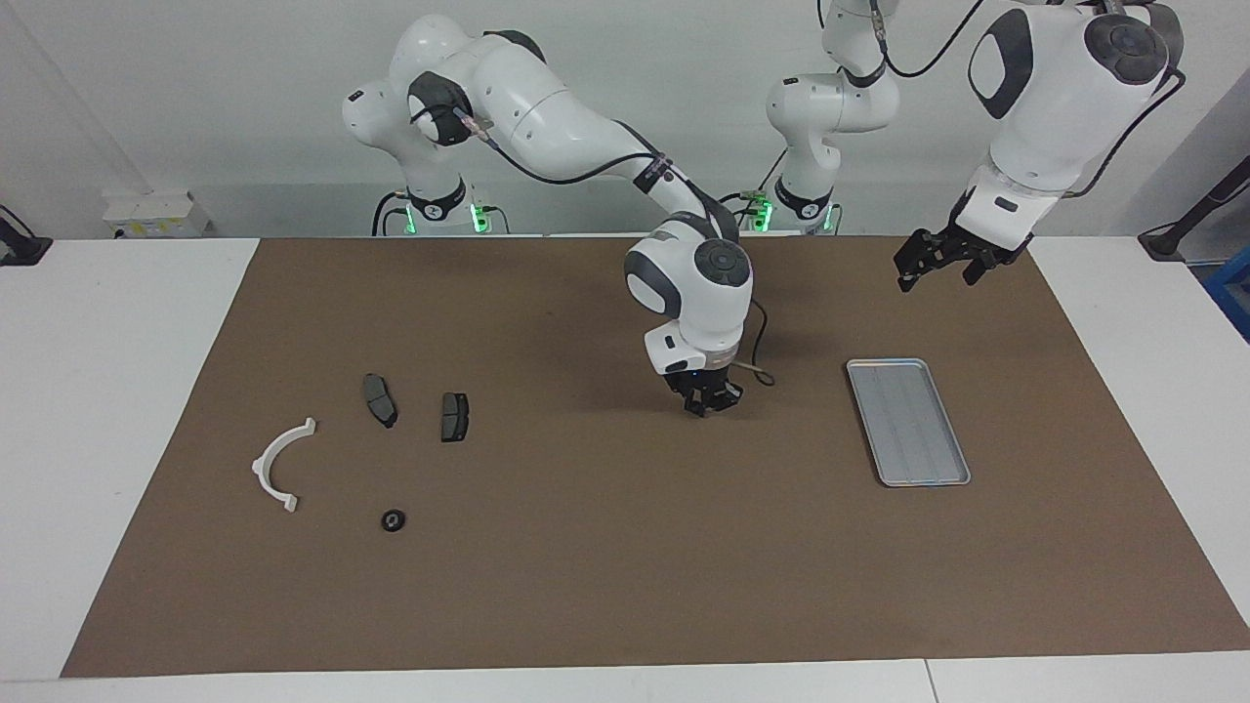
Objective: Pick bearing gear from pile to tray
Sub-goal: 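Carry the ring toward the table center and set it down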
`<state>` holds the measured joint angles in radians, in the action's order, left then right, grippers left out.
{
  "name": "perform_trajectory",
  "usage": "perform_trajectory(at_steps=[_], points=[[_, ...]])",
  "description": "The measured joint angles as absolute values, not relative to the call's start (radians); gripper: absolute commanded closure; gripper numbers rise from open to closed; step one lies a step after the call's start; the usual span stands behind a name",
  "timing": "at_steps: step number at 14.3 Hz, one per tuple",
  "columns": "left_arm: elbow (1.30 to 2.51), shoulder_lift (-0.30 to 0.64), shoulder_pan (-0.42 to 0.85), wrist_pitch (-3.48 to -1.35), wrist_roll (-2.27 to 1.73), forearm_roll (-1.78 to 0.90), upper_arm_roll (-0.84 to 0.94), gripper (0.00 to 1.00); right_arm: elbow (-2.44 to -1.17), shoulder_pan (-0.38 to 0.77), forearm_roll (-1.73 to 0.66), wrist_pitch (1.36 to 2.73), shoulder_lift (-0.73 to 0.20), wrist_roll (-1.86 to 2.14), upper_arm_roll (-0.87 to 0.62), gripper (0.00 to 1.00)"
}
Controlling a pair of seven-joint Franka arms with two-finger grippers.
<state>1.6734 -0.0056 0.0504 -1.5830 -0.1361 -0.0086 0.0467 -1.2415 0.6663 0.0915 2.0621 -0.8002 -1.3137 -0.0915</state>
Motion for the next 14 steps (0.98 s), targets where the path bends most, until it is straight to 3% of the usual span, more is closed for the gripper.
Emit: perform_trajectory(at_steps=[1, 2, 3, 4, 7, 10, 14], points=[[1.673, -0.006, 0.050, -1.583, -0.136, -0.009, 0.047, 0.00, -1.242, 0.668, 0.099, 2.062, -0.800, -1.315, -0.092, 1.00], [1.673, -0.006, 0.050, -1.583, -0.136, -0.009, 0.047, 0.00, -1.242, 0.669, 0.102, 2.062, -0.800, -1.315, -0.092, 0.89], [1.673, -0.006, 0.050, -1.583, -0.136, -0.009, 0.047, 0.00, -1.241, 0.669, 0.103, 2.061, -0.800, -1.315, -0.092, 0.34], [1.673, -0.006, 0.050, -1.583, -0.136, -0.009, 0.047, 0.00, -1.241, 0.670, 0.103, 2.056, -0.800, -1.315, -0.092, 0.00], [1.673, -0.006, 0.050, -1.583, -0.136, -0.009, 0.047, 0.00, -1.221, 0.665, 0.105, 1.974, -0.799, -1.315, -0.085, 0.00], [1.673, -0.006, 0.050, -1.583, -0.136, -0.009, 0.047, 0.00, -1.115, 0.619, 0.106, 1.833, -0.785, -1.274, -0.079, 0.00], [1.673, -0.006, 0.051, -1.583, -0.136, -0.009, 0.049, 0.00, -1.045, 0.424, 0.058, 1.678, -0.680, -0.940, -0.079, 0.00]])
